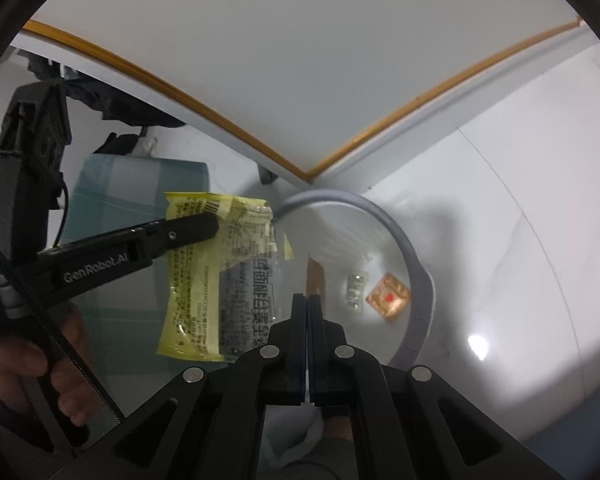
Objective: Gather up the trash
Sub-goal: 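Open the left gripper over the grey bin to drop the yellow bag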
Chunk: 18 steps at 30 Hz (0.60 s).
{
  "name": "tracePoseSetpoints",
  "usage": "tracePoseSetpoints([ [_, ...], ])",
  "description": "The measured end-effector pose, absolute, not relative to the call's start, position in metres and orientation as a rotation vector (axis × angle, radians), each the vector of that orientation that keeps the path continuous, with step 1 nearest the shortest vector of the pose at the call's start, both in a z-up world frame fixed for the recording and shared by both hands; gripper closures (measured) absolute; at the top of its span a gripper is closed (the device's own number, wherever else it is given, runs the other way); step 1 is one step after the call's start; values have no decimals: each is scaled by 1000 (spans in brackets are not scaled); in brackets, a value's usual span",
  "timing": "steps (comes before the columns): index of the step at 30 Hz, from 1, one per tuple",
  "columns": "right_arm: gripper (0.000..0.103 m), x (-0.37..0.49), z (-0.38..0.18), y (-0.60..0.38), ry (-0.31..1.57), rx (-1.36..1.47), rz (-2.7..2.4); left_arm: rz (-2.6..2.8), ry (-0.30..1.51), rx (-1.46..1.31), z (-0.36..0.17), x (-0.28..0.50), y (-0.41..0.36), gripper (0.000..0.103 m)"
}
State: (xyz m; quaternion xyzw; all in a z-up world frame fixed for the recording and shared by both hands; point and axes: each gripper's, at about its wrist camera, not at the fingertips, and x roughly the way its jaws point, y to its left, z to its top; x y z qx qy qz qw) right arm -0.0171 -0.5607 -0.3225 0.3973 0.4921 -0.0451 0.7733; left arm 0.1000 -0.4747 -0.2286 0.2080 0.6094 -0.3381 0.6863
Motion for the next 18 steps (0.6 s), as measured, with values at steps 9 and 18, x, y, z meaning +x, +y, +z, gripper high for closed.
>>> tracePoseSetpoints([
  [9, 98, -22, -340, -564, 1111, 883, -109, -771, 1434, 435, -235, 97, -476, 92],
  [18, 72, -33, -336, -564, 1093, 884, -137, -765, 1441, 452, -231, 95, -467, 59],
])
